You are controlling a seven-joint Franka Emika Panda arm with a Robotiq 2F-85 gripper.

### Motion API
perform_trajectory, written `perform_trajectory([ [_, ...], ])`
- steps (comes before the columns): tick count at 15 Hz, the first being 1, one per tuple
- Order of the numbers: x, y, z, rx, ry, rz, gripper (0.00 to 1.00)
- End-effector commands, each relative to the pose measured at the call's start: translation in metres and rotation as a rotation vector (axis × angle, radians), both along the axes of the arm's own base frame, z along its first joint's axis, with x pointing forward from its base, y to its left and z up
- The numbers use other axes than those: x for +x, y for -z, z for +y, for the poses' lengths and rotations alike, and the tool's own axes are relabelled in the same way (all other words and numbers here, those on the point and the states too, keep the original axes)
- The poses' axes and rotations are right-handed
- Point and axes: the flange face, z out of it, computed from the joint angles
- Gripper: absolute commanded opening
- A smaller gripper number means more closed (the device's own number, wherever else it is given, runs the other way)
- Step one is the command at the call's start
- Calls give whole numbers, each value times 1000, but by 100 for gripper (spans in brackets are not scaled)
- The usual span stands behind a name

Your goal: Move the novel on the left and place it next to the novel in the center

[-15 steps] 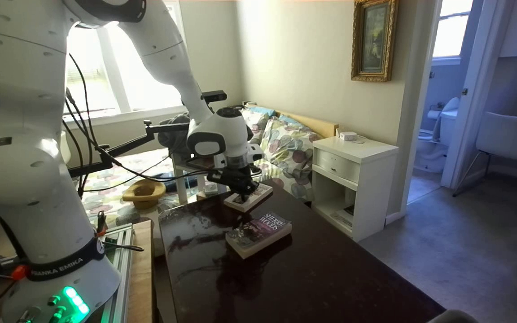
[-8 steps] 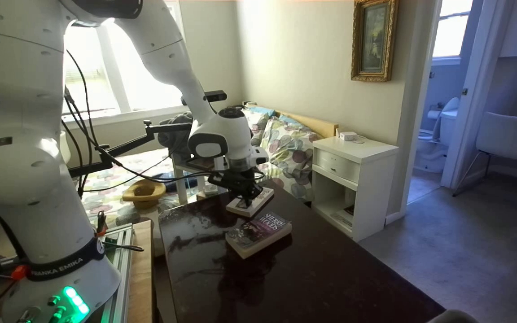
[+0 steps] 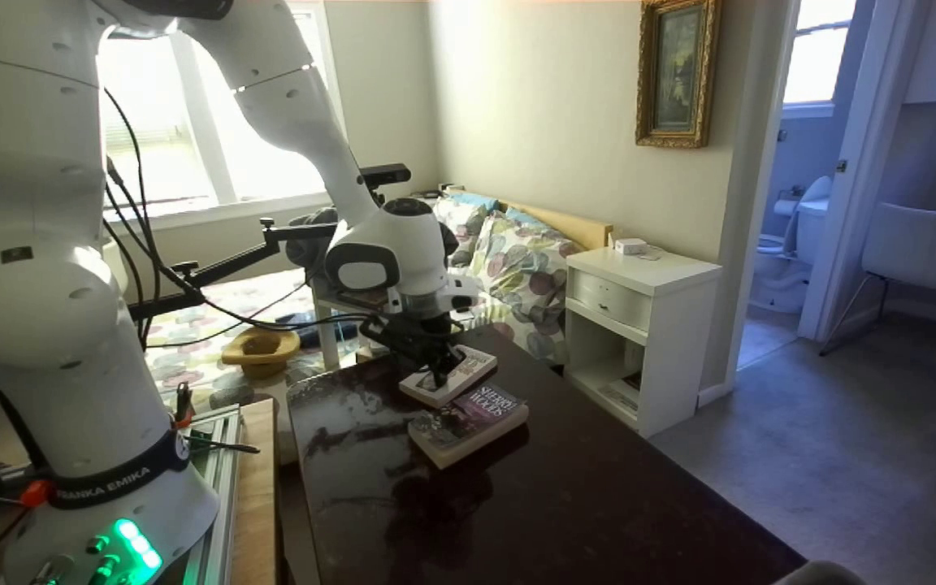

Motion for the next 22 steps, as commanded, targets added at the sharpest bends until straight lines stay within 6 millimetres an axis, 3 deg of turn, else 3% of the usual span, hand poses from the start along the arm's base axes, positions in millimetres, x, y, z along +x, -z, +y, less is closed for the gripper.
perform_trajectory([
  [1, -37, 18, -16, -32, 57, 103, 0],
  [12, -67, 17, -32, -32, 186, 189, 0],
  [14, -68, 13, -33, -30, 187, 188, 0],
  [17, -54, 12, -30, -32, 189, 180, 0],
  [22, -56, 7, -26, -37, 171, 176, 0],
])
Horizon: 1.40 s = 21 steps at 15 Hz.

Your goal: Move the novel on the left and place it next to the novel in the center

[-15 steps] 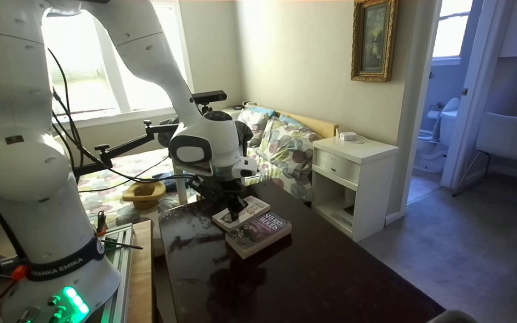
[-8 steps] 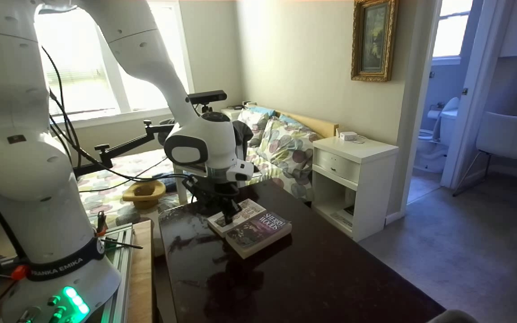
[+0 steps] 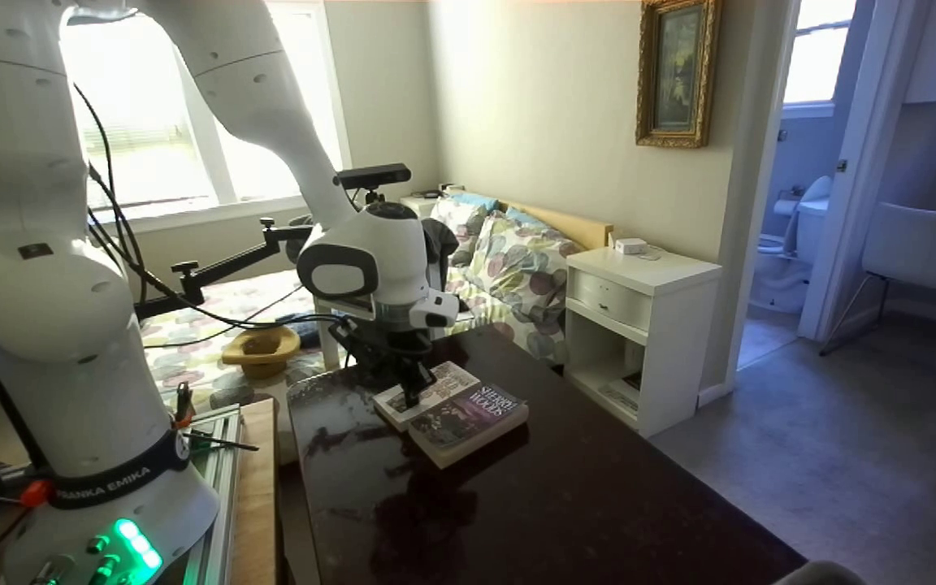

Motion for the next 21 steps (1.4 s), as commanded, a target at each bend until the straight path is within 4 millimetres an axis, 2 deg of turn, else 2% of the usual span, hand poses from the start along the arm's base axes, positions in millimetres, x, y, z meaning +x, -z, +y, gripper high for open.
perform_trajectory([
  [1, -8, 7, 3, -18, -12, 42, 0],
  [6, 0, -8, 13, -19, -61, 6, 0],
  [10, 0, -9, 24, -33, -117, -1, 0],
  [17, 25, -6, 8, -74, -164, -22, 0],
  [21, 29, -14, 18, -56, -183, -21, 0],
])
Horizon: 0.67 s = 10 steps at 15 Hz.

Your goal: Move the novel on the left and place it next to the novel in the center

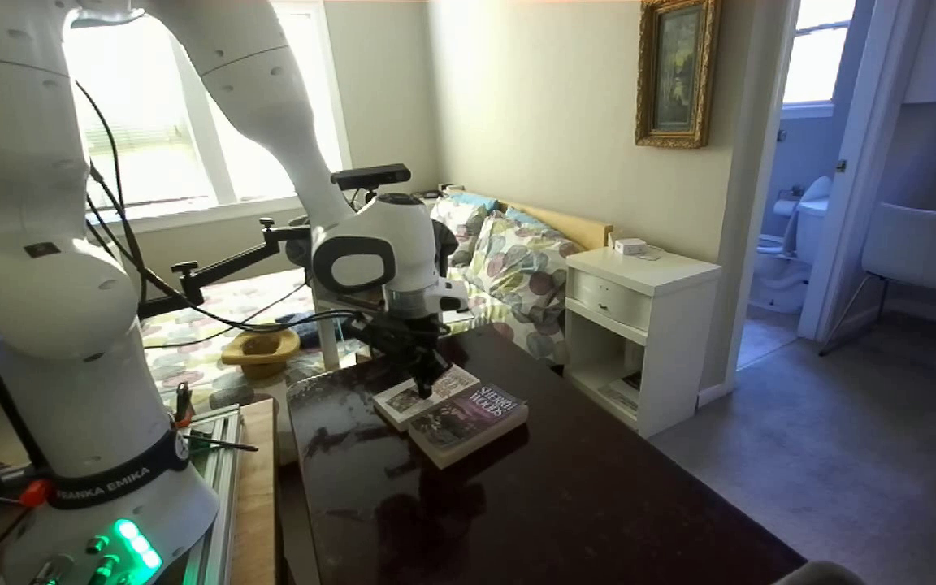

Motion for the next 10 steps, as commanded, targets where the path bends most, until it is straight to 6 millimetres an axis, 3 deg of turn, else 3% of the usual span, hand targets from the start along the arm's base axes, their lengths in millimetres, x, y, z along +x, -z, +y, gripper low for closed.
perform_trajectory([
  [1, 7, -1, 12, 6, -37, 20, 0],
  [10, 20, 18, 11, 8, -82, 44, 0],
])
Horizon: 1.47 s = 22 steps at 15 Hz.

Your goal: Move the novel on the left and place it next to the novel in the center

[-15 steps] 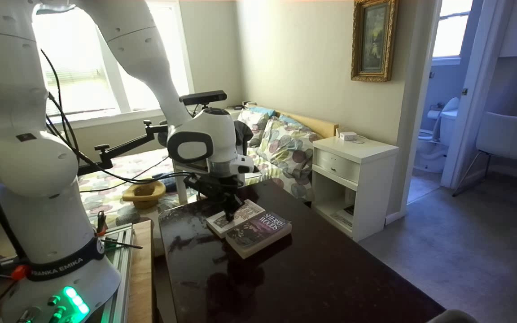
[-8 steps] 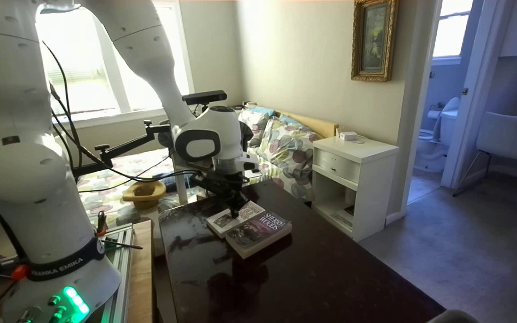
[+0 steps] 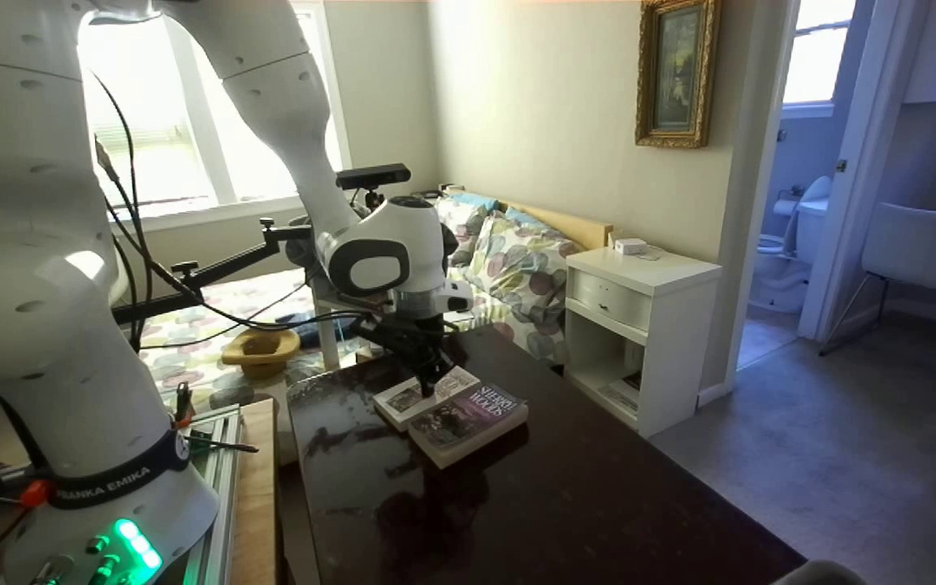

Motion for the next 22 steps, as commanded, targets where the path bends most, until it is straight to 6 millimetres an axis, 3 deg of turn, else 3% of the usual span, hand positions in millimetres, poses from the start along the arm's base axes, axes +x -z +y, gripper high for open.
perform_trajectory([
  [1, 12, 9, 1, -13, -15, 19, 0],
  [15, 67, 6, -15, -81, -50, -46, 0],
  [19, 72, -4, -6, -74, -53, -50, 0],
  [22, 71, 0, -6, -73, -45, -33, 0],
])
